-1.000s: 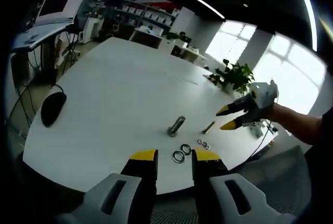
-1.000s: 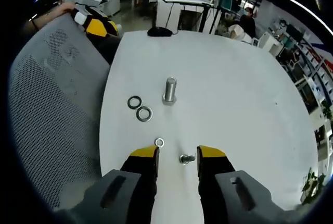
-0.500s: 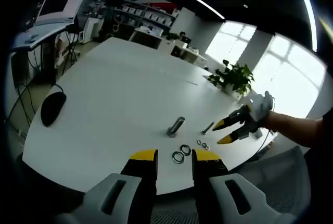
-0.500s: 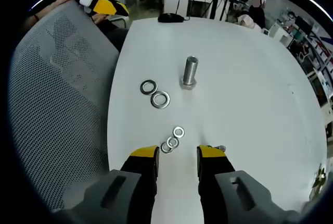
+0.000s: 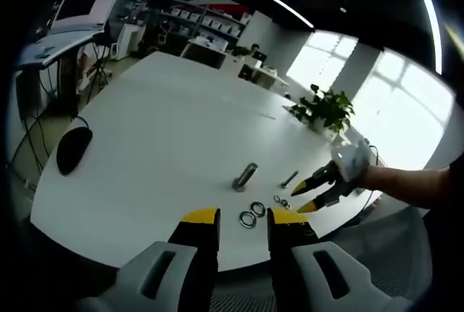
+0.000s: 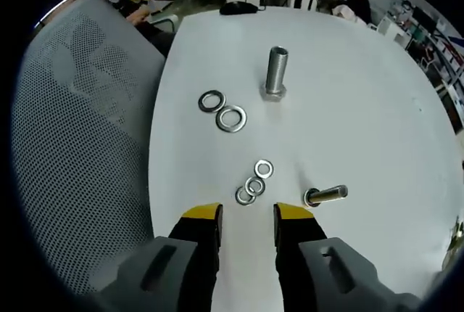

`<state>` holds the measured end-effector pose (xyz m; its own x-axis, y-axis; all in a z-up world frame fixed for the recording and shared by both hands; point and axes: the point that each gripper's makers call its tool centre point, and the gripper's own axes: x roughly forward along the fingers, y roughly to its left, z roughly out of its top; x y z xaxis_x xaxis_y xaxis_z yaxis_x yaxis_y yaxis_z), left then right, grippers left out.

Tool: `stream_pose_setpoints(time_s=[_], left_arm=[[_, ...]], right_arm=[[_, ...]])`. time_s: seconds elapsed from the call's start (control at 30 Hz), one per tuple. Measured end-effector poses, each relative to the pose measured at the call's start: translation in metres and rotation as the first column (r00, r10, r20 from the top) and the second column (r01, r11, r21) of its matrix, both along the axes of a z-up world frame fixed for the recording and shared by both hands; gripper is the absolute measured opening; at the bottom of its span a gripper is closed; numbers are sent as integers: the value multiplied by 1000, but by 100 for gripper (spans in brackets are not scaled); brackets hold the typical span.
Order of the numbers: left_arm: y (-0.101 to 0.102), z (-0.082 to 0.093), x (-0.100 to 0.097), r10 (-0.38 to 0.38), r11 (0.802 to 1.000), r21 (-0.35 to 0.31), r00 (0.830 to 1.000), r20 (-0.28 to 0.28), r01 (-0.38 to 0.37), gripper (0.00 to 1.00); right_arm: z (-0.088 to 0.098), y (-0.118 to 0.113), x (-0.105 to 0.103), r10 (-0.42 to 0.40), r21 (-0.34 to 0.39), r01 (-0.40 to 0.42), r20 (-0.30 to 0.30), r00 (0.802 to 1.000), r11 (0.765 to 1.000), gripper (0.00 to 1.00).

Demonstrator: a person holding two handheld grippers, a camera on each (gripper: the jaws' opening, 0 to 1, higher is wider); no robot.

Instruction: Place the washer onto the threaded stud by aligning its center hole with the stud, sliding it down to the base, and recovering from edge contact or off-axis alignment until the washer reaches the visible bottom stop.

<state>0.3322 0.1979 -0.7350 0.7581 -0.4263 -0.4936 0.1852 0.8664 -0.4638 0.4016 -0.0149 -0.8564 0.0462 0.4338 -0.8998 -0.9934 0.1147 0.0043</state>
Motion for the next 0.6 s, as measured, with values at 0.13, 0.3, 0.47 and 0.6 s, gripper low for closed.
stream_pose_setpoints(time_s=[0.13,0.3,0.47,0.6], left_arm=[[0,0,0,0,1000,1,1000,0,0,24],[1,0,0,4,1000,-2,1000,1,-4,24],[1,0,0,1,1000,1,1000,0,-1,24],[1,0,0,3,1000,-2,1000,1,-3,24]], right_arm=[[-3,1,-1,10,-7,-10,-3,1000,1000,28],[-5,5,0,-6,-2,6,-6,1000,1000,23],[-9,8,1,-30,0,30,-10,1000,1000,23],[-9,10,1,-40,4,40,-12,999,999,22]])
